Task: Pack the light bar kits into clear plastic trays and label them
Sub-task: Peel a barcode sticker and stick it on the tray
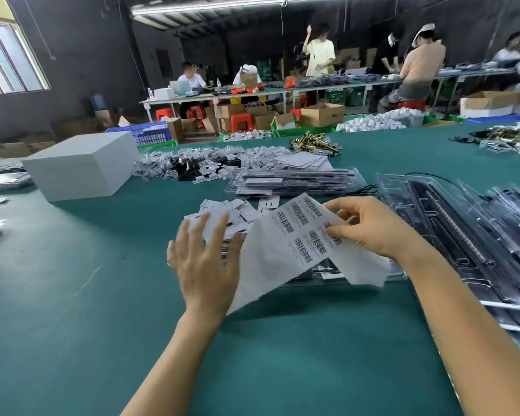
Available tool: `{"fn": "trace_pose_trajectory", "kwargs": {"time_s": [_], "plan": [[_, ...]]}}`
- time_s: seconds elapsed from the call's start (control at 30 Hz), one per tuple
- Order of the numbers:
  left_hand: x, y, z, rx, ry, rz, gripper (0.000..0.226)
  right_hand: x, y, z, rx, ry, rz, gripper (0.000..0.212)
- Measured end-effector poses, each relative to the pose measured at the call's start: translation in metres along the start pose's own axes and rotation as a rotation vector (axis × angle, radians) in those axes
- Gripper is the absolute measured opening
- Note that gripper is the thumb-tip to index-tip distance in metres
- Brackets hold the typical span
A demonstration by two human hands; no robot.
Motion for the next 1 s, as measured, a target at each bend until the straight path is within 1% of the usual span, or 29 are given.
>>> {"fn": "trace_pose_trajectory", "kwargs": {"time_s": [0.03, 0.07, 0.1, 0.13, 0.17, 0.23, 0.27, 0.33, 0.4, 0.43, 0.5, 0.57, 0.67, 0.77, 0.8, 0.83, 0.87, 0.9, 0.97, 1.0], "plan": [[-0.007, -0.002, -0.008, -0.038, -0.037, 0.121, 0.052, -0.001, -0.001, 0.004, 0.025, -0.024, 0.02, 0.035], [-0.013, -0.005, -0.014, -0.028, -0.113, 0.238, 0.059, -0.003, -0.001, 0.007, 0.046, -0.037, 0.037, 0.035], [-0.018, -0.007, -0.019, 0.019, -0.209, 0.339, 0.063, -0.005, -0.001, 0.01, 0.062, -0.048, 0.048, 0.034], [-0.022, -0.01, -0.022, 0.076, -0.307, 0.41, 0.06, -0.007, -0.001, 0.013, 0.075, -0.068, 0.055, 0.031], [-0.025, -0.013, -0.024, 0.128, -0.409, 0.448, 0.053, -0.008, -0.001, 0.017, 0.088, -0.088, 0.055, 0.027], [-0.028, -0.017, -0.024, 0.276, -0.634, 0.456, 0.042, -0.009, 0.0, 0.021, 0.107, -0.074, 0.022, 0.017], [-0.03, -0.018, -0.022, 0.381, -0.77, 0.46, 0.042, -0.006, -0.001, 0.022, 0.106, -0.048, -0.015, 0.014], [-0.032, -0.021, -0.019, 0.582, -1.034, 0.493, 0.05, 0.001, -0.002, 0.021, 0.083, -0.028, -0.102, 0.013], [-0.033, -0.021, -0.015, 0.731, -1.204, 0.511, 0.057, 0.006, -0.002, 0.02, 0.065, -0.083, -0.158, 0.012], [-0.032, -0.02, -0.015, 0.79, -1.266, 0.52, 0.055, 0.008, -0.003, 0.019, 0.062, -0.117, -0.167, 0.01], [-0.033, -0.021, -0.015, 0.877, -1.342, 0.532, 0.047, 0.008, -0.004, 0.02, 0.07, -0.17, -0.181, 0.01], [-0.034, -0.022, -0.013, 0.947, -1.361, 0.496, 0.041, 0.007, -0.004, 0.023, 0.09, -0.25, -0.227, 0.019], [-0.035, -0.022, -0.01, 0.995, -1.384, 0.413, 0.038, 0.004, -0.004, 0.029, 0.108, -0.391, -0.381, 0.025], [-0.034, -0.02, -0.007, 1.031, -1.455, 0.321, 0.036, 0.005, -0.009, 0.032, -0.006, -0.455, -0.604, 0.022], [-0.034, -0.02, -0.007, 1.041, -1.477, 0.303, 0.037, 0.005, -0.01, 0.032, -0.058, -0.469, -0.642, 0.024], [-0.035, -0.02, -0.008, 1.051, -1.502, 0.295, 0.039, 0.003, -0.01, 0.031, -0.099, -0.463, -0.617, 0.029], [-0.036, -0.021, -0.01, 1.056, -1.532, 0.293, 0.041, -0.001, -0.007, 0.029, -0.127, -0.384, -0.536, 0.035], [-0.038, -0.022, -0.013, 1.055, -1.558, 0.295, 0.042, -0.006, -0.004, 0.026, -0.15, -0.224, -0.42, 0.038], [-0.04, -0.025, -0.019, 1.043, -1.572, 0.305, 0.045, -0.019, 0.001, 0.022, -0.181, 0.22, -0.203, 0.04], [-0.041, -0.027, -0.021, 1.038, -1.567, 0.308, 0.046, -0.024, 0.002, 0.022, -0.18, 0.368, -0.146, 0.042]]}}
Point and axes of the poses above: each hand's wrist, its own y-axis towards the middle knuckle, its own x-axis out of the back of the hand, z = x × y, the point moved 5 cm from there along y, towards the middle knuckle, and after that the axes turned 15 degrees about -y, right-handed, at the moved point
